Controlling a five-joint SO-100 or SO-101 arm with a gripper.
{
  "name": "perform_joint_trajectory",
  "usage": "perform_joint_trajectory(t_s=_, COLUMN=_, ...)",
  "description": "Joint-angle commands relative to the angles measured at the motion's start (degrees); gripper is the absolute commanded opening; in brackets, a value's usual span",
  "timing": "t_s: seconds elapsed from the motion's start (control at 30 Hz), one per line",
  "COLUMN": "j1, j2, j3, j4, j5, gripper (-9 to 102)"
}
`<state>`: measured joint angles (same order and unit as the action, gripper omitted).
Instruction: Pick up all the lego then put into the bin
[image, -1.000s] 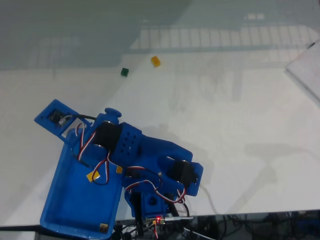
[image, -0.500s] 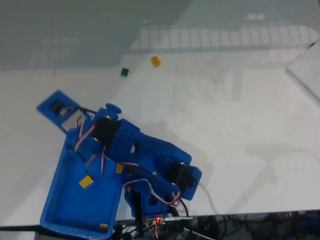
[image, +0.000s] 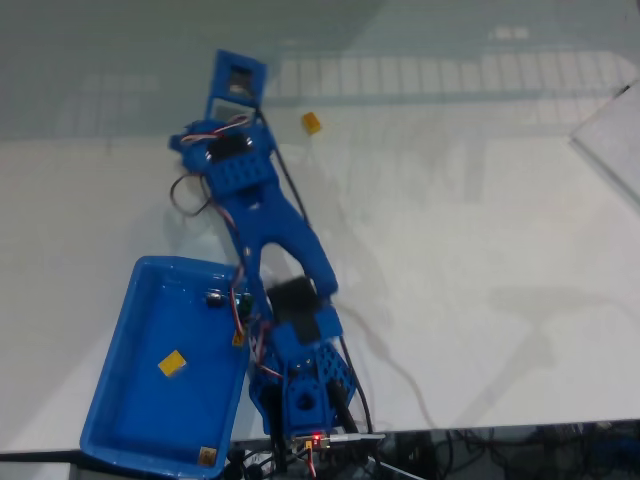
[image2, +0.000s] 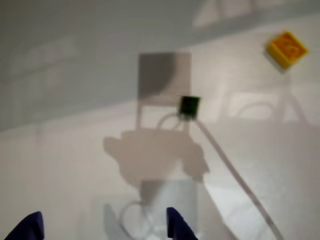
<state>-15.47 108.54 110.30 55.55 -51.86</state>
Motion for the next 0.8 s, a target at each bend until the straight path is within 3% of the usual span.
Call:
perform_joint_trajectory(t_s=0.0, j1=4.7, j2=-5.6, j3=-4.7, j4=-3.6, j5=-1.1, gripper=31)
perform_joint_trajectory(t_s=0.2, j1=8.3, j2=-16.9, j3=-9.7, j4=-9.3, j5=-2.3, gripper=31)
perform_joint_trajectory(t_s=0.77, j1=9.1, j2=-31.5, j3=-22.8, j4=-6.6, j5=-6.0, gripper=29)
